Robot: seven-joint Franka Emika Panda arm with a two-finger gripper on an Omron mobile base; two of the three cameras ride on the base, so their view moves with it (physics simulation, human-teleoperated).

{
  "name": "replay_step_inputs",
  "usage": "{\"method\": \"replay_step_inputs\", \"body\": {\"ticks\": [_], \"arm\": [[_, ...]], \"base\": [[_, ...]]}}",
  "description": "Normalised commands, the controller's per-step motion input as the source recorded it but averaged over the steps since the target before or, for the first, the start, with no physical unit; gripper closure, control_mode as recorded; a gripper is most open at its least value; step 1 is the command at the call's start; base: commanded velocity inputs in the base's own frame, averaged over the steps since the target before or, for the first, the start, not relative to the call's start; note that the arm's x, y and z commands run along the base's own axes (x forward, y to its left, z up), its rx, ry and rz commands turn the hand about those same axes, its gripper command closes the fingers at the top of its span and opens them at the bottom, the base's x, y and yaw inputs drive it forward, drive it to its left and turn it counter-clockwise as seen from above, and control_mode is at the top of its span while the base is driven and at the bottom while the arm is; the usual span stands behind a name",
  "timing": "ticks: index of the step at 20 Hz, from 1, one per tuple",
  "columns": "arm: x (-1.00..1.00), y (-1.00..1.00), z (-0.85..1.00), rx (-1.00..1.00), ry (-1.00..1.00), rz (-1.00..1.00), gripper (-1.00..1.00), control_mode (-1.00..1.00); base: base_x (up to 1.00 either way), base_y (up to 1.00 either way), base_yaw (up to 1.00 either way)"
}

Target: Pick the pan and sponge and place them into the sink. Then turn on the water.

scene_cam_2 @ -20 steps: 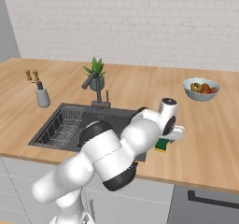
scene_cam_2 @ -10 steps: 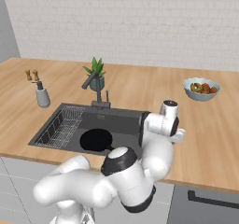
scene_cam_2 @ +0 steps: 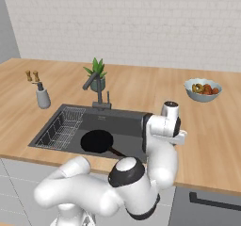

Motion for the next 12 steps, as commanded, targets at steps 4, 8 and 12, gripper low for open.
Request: {"method": "replay_step_inputs", "body": {"ticks": [4,8,12], "arm": [[-0.47,0.25,-0.95,-0.01,0.13,-0.10,-1.00,-1.00],[-0.51,0.50,-0.98,-0.03,0.19,-0.13,1.00,-1.00],[-0.66,0.43,-0.96,0.00,0.15,-0.13,1.00,-1.00]], "base": [[0.00,0.00,0.00],[0.00,0.00,0.00],[0.00,0.00,0.00]]}}
